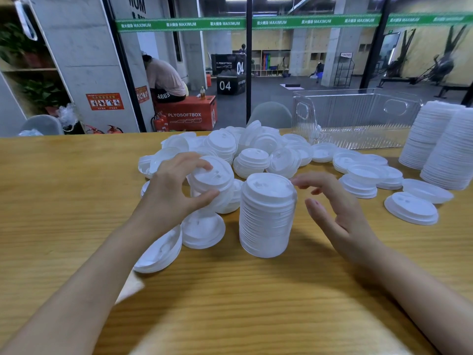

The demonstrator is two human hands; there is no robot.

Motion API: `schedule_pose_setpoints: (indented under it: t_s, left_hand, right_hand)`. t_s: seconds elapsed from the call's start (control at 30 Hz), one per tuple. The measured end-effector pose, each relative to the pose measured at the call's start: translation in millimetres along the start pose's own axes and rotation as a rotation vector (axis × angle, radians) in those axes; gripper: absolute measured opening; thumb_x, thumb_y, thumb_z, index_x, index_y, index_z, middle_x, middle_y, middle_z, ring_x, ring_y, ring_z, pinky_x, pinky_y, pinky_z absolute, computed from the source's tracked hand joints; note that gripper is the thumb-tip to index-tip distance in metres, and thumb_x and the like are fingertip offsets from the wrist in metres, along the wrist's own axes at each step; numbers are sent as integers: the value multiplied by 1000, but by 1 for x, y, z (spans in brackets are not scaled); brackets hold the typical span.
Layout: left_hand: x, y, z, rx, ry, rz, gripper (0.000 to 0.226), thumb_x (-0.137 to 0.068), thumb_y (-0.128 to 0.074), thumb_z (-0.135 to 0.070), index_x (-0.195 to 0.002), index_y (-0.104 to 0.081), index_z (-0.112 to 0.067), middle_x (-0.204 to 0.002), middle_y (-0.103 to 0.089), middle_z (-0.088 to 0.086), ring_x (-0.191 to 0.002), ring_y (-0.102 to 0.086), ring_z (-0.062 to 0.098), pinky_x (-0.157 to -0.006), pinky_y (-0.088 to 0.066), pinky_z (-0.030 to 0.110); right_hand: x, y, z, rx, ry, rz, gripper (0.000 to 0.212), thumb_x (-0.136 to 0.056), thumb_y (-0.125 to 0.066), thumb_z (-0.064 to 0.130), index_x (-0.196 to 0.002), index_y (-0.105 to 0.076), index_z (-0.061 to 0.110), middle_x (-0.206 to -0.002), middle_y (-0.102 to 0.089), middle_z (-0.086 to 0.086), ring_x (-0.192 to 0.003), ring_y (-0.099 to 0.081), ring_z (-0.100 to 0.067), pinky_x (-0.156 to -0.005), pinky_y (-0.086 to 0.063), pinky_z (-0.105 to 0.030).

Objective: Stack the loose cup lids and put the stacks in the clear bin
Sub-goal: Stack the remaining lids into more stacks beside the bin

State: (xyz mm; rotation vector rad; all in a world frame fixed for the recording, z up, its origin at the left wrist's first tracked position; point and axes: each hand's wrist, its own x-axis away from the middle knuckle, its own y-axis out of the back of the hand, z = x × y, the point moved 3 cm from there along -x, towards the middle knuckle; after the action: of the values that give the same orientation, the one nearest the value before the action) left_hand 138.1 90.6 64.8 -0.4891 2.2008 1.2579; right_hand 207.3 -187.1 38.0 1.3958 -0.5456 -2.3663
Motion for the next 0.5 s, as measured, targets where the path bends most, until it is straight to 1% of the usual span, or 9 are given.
schedule_pose_setpoints:
  t_s: [0.07,0.17,0.2,0.27,0.3,0.33,0.4,0.43,0.5]
  left_hand:
    - [0,2,-3,-51,-13,-69,50,-72,-63,-62,-109,-66,-28,-124,-56,-14,-122,-46,18,-99,-33,35]
    - [-1,7,-14,-44,-53,-172,50,-77,-61,-58,-110,-67,-22,-118,-62,-8,-113,-50,21,-96,-40,42]
    - [-1,8,-18,-27,-73,-204,48,-79,-61,-57,-110,-67,-20,-116,-63,-9,-111,-50,18,-96,-41,41]
    - [-1,9,-27,46,-97,-236,44,-82,-61,-54,-111,-65,-21,-113,-60,-18,-110,-47,4,-98,-38,31]
    - [-1,8,-32,102,-92,-228,42,-82,-61,-54,-112,-63,-25,-113,-58,-24,-111,-45,-2,-98,-37,25]
    - [0,6,-37,164,-82,-201,40,-82,-60,-55,-113,-61,-31,-114,-57,-28,-113,-45,-4,-98,-35,19]
    - [1,-3,-47,259,-57,-113,38,-80,-60,-58,-115,-56,-42,-116,-56,-29,-118,-46,2,-97,-33,12]
    - [1,-8,-51,279,-53,-69,39,-80,-60,-59,-115,-55,-43,-118,-56,-28,-119,-47,5,-96,-33,11]
    - [1,-17,-58,293,-65,-5,40,-80,-60,-59,-115,-58,-40,-119,-59,-24,-119,-47,10,-98,-34,15]
  right_hand:
    - [0,0,0,5,3,-4,40,-102,-36,50,-121,-57,21,-118,-62,5,-112,-57,-18,-91,-43,-34]
    - [0,1,0,20,19,-13,38,-103,-36,49,-124,-55,23,-123,-60,12,-115,-55,-14,-93,-41,-34]
    - [0,1,0,26,23,-15,38,-103,-37,48,-124,-56,22,-123,-60,12,-116,-55,-14,-93,-42,-35]
    - [1,1,-1,34,26,-23,39,-103,-37,47,-123,-57,19,-124,-60,11,-116,-55,-15,-93,-42,-38]
    - [1,2,-1,34,25,-30,39,-103,-36,47,-123,-56,20,-125,-60,10,-117,-55,-16,-93,-43,-39]
    - [0,2,-1,32,22,-39,39,-103,-36,48,-124,-56,22,-126,-59,10,-119,-54,-16,-94,-42,-39]
    - [0,3,0,24,12,-61,37,-103,-36,50,-127,-53,27,-128,-58,12,-121,-54,-16,-96,-42,-40]
    - [0,4,0,23,9,-70,37,-102,-36,51,-127,-52,29,-128,-57,13,-122,-53,-16,-97,-42,-41]
    - [0,4,-1,29,7,-82,37,-102,-36,51,-127,-52,29,-128,-58,11,-122,-53,-17,-97,-43,-44]
